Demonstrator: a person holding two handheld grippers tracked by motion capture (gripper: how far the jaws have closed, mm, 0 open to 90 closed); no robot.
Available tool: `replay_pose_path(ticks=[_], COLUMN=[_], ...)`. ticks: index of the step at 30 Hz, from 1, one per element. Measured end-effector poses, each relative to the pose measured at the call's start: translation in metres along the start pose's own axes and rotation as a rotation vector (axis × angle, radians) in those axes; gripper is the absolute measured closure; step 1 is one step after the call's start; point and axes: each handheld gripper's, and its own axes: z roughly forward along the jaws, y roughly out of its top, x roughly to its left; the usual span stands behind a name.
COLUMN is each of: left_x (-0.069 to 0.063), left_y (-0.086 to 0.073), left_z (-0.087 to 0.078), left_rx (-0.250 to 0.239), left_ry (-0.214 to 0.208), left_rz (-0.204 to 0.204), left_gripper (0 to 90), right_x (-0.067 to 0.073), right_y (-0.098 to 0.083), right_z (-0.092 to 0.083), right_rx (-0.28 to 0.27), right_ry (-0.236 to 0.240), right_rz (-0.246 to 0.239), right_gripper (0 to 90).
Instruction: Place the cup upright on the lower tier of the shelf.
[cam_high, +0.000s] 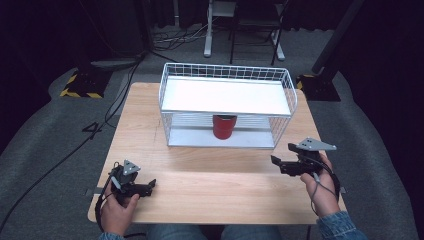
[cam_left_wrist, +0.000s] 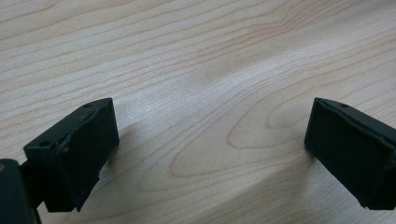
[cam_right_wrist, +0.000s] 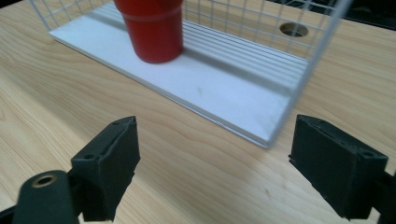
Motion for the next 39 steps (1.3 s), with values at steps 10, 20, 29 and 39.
replay_pose_path(ticks=[10,20,29,39], left_x=[0.000,0.000,0.000,0.000], left_y=[0.000,0.000,0.000,0.000], left_z=[0.000,0.000,0.000,0.000], left_rx=[0.000,0.000,0.000,0.000], left_ry=[-0.001,0.000,0.000,0.000], left_rz=[0.000,0.000,0.000,0.000], left_gripper=[3.3,3.3,3.3,3.3], right_x=[-0.026,-0.048,-0.069,-0.075], right_y=[-0.024,-0.052,-0.084,-0.107], right_z=[-0.022,-0.027,-0.025,-0.019], right_rx=[0.044,0.110,0.159,0.187], right_ry=[-0.070,-0.107,-0.134,-0.136], right_rz=[0.033,0.084,0.124,0.140], right_gripper=[15.9,16.0,16.0,15.7])
